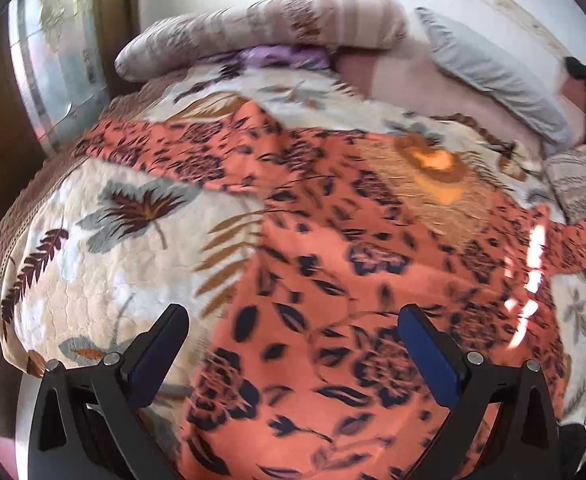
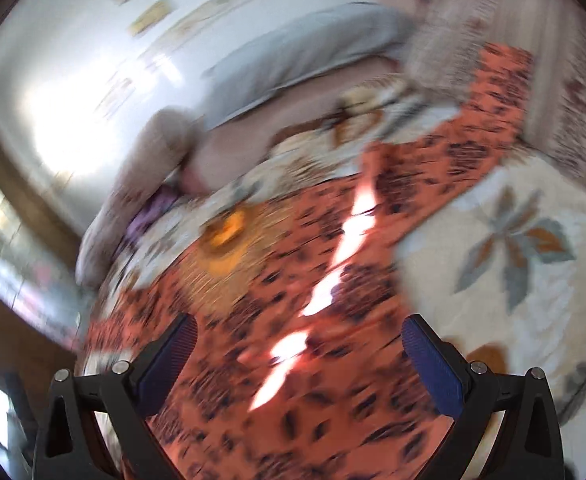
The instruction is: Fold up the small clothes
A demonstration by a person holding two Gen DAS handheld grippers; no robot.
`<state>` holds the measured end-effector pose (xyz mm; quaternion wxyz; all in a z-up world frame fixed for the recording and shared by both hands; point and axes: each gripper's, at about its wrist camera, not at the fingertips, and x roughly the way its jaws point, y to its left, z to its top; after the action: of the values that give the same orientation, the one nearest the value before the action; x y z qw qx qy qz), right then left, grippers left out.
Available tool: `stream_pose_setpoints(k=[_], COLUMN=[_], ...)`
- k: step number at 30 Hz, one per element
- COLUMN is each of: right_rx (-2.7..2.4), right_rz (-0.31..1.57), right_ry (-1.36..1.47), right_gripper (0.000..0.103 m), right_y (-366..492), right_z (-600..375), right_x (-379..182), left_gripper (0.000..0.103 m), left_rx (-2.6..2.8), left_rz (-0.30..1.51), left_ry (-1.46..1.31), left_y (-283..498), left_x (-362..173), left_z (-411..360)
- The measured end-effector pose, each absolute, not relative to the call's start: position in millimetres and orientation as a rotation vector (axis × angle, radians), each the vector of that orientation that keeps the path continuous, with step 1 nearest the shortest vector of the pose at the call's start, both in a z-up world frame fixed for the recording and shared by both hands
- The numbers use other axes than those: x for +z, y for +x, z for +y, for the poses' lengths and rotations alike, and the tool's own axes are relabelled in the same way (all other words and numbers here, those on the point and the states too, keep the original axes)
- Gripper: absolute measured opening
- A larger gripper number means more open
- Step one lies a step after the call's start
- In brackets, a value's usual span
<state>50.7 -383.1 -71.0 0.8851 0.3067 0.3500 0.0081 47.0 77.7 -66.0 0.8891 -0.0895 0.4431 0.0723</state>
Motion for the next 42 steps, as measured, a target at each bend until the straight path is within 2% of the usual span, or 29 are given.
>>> stream_pose_setpoints(k=[6, 8, 9, 10, 12, 17, 18, 20, 21, 27, 32, 35, 38, 39, 40, 41, 42], right_rx=[-0.293, -0.386, -0.431, -0.483, -0.57, -0.732, -0.747, -0.752, -0.743, -0.461, -0.036, 0.184, 0.308, 0.333, 0.339, 0.344, 0.353], right_rz=[0.676, 0.652, 0.612, 0.586, 0.553, 0.657, 0.684, 0.736, 0.767, 0.599, 0.431, 0.415, 0.525, 0.601, 0.684, 0.758, 0.855], right_ry=[0.761, 0.744, 0.717, 0.691, 0.617, 0.373, 0.316, 0.244, 0.246, 0.216, 0.298, 0.368, 0.45, 0.489, 0.494, 0.476, 0.445], right_gripper=[0.102, 0.097, 0.09, 0.088, 0.088, 0.088, 0.085, 0.014, 0.004, 0.004, 0.004, 0.005, 0.011, 0.033, 0.077, 0.09, 0.091], right_y=[128.7, 158.0, 166.2, 179.2, 209.0, 280.5, 293.7, 311.2, 318.7, 316.8, 290.4, 273.7, 277.7, 284.6, 292.3, 296.9, 300.4], right_z=[-545.2, -586.1, -602.8, -619.5, -651.2, -678.4, -679.6, -678.9, -682.5, -583.9, -420.6, -321.2, -233.0, -207.4, -185.9, -168.6, -153.0], right_x=[-85.1, -77.5, -70.6, -62.9, -49.8, -51.8, -52.8, -51.0, -48.0, 30.6, 100.2, 95.8, 40.5, 7.2, -27.9, -59.4, -93.7], left_gripper=[0.103, 0.103, 0.103, 0.103, 0.103, 0.103, 0.103, 0.103, 0.103, 0.103, 0.103, 0.103, 0.103, 0.103, 0.103, 0.103, 0.103], left_rx=[0.255, 0.265, 0.27, 0.279, 0.293, 0.345, 0.349, 0.355, 0.354, 0.344, 0.311, 0.29, 0.279, 0.276, 0.273, 0.271, 0.267], left_rz=[0.996, 0.987, 0.987, 0.985, 0.98, 0.992, 0.993, 0.99, 0.988, 0.955, 0.934, 0.912, 0.915, 0.925, 0.935, 0.943, 0.95], left_ry=[-0.234, -0.261, -0.276, -0.283, -0.283, -0.323, -0.327, -0.313, -0.312, -0.396, -0.456, -0.516, -0.507, -0.482, -0.46, -0.437, -0.42], left_y=[79.2, 87.6, 91.9, 95.3, 101.3, 106.9, 107.7, 107.4, 107.2, 100.8, 92.7, 88.5, 88.4, 89.5, 90.0, 90.1, 90.4], left_x=[-100.2, -108.2, -112.6, -116.1, -123.2, -139.4, -141.4, -140.9, -140.4, -140.9, -139.9, -138.7, -139.1, -139.2, -139.5, -139.9, -140.1], left_z=[126.7, 139.2, 145.0, 149.2, 157.3, 179.4, 182.0, 183.7, 184.7, 196.4, 203.6, 209.9, 209.2, 206.8, 204.7, 202.4, 201.2])
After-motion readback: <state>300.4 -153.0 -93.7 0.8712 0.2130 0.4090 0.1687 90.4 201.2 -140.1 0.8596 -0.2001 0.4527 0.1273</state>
